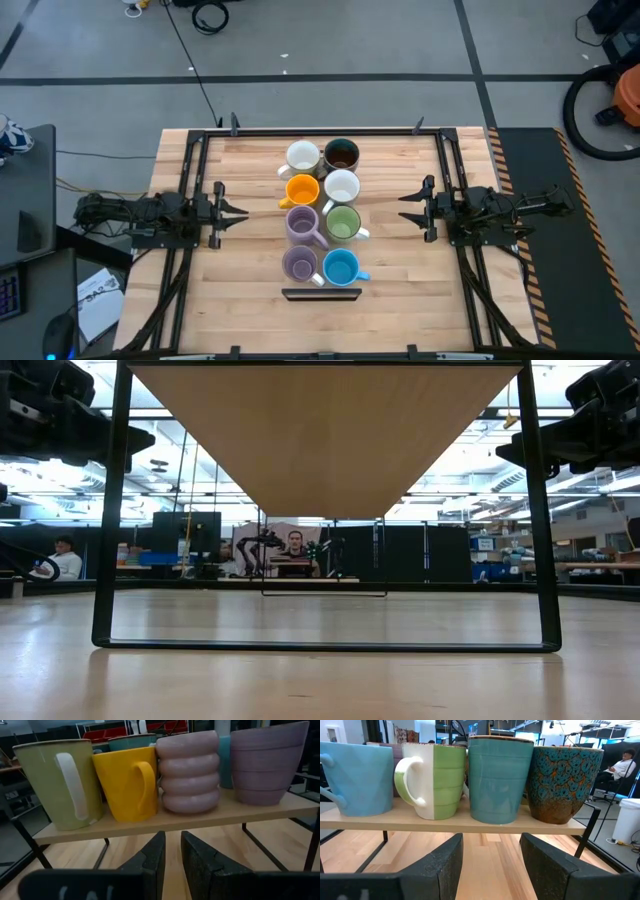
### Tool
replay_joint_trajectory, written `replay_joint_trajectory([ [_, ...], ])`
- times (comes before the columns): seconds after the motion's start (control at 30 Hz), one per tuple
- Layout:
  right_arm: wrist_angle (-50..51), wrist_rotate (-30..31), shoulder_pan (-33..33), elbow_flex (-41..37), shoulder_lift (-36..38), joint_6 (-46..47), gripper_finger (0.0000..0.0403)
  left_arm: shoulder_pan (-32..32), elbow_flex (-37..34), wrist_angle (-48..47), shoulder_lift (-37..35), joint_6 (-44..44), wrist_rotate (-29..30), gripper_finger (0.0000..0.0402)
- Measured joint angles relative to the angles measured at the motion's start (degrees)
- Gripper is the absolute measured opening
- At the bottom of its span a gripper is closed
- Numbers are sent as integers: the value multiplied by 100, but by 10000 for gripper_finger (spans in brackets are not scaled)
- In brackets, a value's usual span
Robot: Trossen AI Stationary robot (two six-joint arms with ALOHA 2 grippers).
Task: Place coffee mugs
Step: Return to Home Position
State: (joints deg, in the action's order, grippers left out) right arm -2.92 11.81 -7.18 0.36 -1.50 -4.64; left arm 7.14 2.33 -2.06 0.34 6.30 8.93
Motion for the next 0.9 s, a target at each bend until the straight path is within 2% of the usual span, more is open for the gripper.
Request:
replay_joint_trajectory([
  [0.53,0,0,0,0,0,0,205,0,-2,-54,0,38,15,68],
  [0.9,-1,0,-2,0,0,2,205,0,-37,324,1,38,43,68],
])
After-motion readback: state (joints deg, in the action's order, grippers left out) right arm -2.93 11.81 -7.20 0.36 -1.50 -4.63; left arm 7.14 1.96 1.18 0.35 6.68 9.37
